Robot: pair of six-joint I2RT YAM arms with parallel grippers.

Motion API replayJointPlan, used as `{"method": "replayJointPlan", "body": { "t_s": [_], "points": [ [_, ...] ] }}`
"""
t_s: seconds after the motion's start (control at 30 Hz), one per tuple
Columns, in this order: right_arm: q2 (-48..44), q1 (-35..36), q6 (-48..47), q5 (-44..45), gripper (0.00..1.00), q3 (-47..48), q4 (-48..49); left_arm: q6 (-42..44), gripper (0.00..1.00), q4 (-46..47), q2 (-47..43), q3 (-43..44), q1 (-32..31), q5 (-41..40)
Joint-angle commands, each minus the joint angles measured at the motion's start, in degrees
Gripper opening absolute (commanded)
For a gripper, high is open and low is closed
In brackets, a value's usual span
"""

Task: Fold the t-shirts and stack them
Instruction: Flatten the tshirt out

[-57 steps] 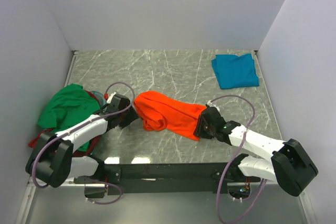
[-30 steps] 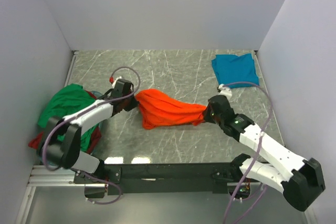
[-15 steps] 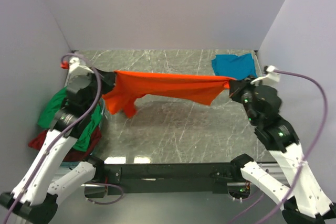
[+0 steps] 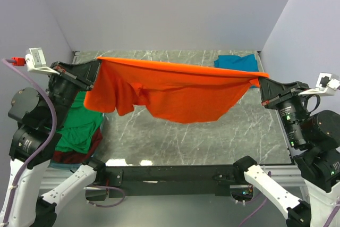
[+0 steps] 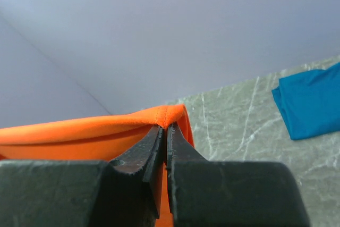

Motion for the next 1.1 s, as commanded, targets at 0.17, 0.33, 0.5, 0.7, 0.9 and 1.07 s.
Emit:
{"method": "replayJointPlan", "body": {
  "t_s": [0.17, 0.33, 0.5, 0.7, 0.9, 1.07],
  "points": [
    [2.5, -0.5, -0.8, 7.6, 0.00, -2.8, -5.1, 1.1, 0.01, -1.0, 4.1, -2.3, 0.7, -2.6],
    [8.3, -4.2, 0.6, 2.1, 0.00, -17.2, 0.9, -1.7, 0.01, 0.7, 16.1, -10.8, 0.8, -0.7],
    [25.4, -18.9, -1.1, -15.0, 0.00, -29.0, 12.6, 0.6, 0.13, 4.9, 43.1, -9.3, 4.2, 3.8],
    [41.4, -22.0, -0.7, -19.1, 0.00, -26.3, 16.0, 2.0, 0.99, 1.9, 61.2, 5.0, 4.0, 7.6],
    [43.2, -22.0, 0.3, -19.8, 0.00, -29.0, 17.7, -0.7, 1.00, 4.8, 52.5, -6.0, 3.6, 8.1],
    [42.6, -22.0, 1.3, -20.1, 0.00, -32.0, 18.7, -5.3, 0.99, 7.5, 39.0, -23.8, 1.5, 6.6]
  ]
}}
